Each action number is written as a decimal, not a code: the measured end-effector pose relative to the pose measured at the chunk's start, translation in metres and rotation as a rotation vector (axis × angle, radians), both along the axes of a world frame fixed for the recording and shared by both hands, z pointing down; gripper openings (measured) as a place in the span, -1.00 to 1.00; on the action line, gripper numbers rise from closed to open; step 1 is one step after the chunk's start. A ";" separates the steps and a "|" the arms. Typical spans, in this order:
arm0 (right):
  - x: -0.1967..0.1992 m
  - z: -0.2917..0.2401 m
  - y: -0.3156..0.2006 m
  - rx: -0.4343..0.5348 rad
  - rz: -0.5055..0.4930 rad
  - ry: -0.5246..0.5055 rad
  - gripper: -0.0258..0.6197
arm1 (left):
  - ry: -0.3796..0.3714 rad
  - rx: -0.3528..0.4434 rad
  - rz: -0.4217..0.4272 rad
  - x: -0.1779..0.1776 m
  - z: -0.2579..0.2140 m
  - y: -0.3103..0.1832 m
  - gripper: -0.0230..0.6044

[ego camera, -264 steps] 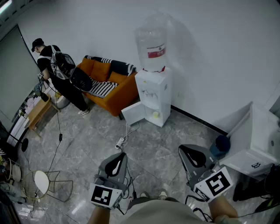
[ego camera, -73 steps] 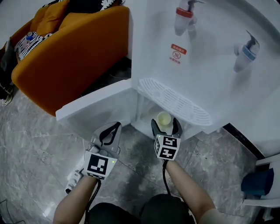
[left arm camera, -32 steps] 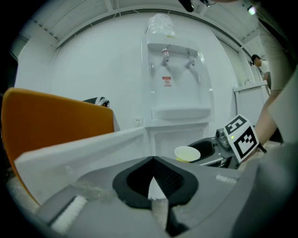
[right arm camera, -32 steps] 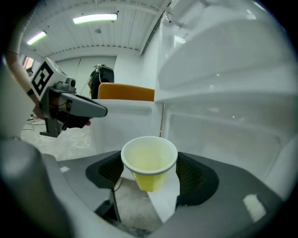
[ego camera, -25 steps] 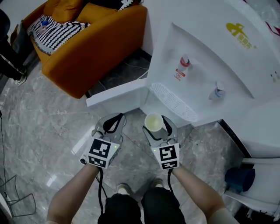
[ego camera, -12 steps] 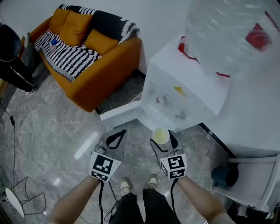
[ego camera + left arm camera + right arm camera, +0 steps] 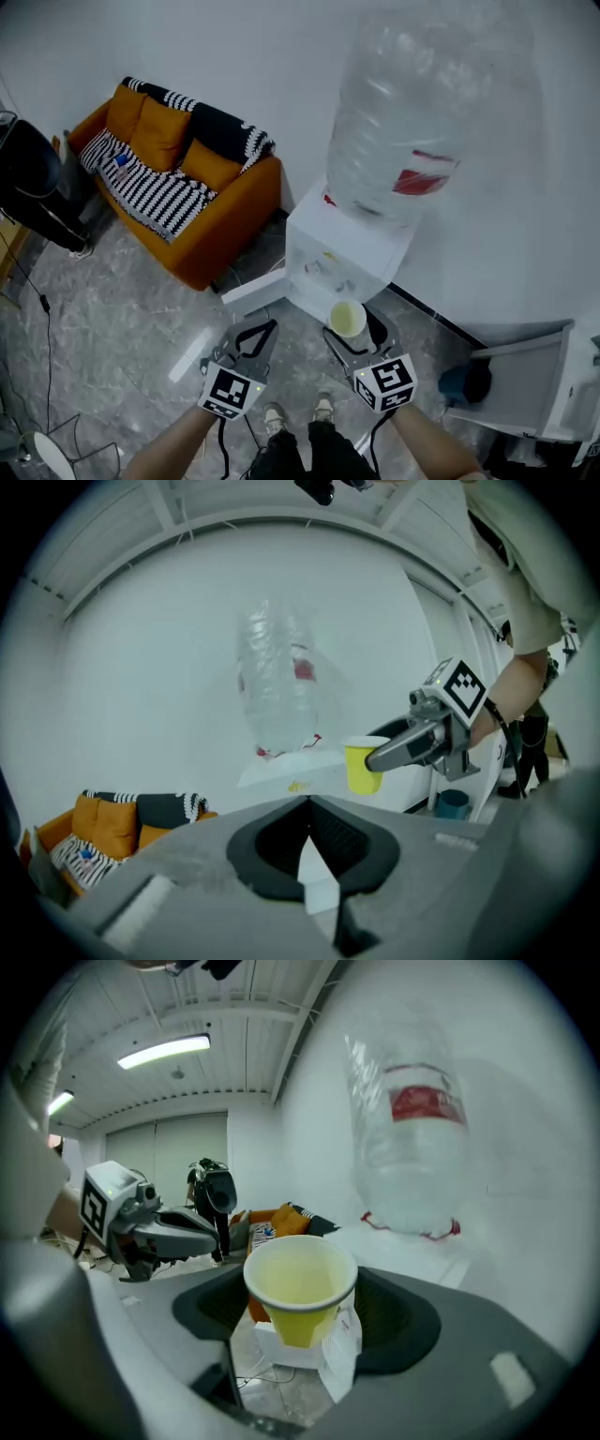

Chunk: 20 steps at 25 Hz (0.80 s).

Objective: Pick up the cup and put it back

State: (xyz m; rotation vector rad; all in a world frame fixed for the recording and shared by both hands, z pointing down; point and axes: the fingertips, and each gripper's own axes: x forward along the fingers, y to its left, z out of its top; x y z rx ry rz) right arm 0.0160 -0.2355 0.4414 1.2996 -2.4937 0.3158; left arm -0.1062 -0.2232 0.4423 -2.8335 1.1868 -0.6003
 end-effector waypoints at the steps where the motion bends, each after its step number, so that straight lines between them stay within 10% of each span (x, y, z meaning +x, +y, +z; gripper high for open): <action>1: 0.003 -0.022 0.002 0.018 -0.004 -0.006 0.18 | -0.001 0.013 0.002 0.003 -0.016 0.001 -0.92; 8: 0.025 -0.141 0.037 0.109 -0.026 -0.003 0.18 | 0.042 0.072 0.025 0.029 -0.118 0.023 -0.92; 14: 0.032 -0.207 0.078 0.120 -0.036 -0.049 0.18 | 0.249 0.089 -0.096 0.029 -0.206 0.054 -0.92; 20: 0.040 -0.246 0.109 0.154 -0.063 0.007 0.18 | 0.176 0.153 -0.069 0.042 -0.240 0.098 -0.92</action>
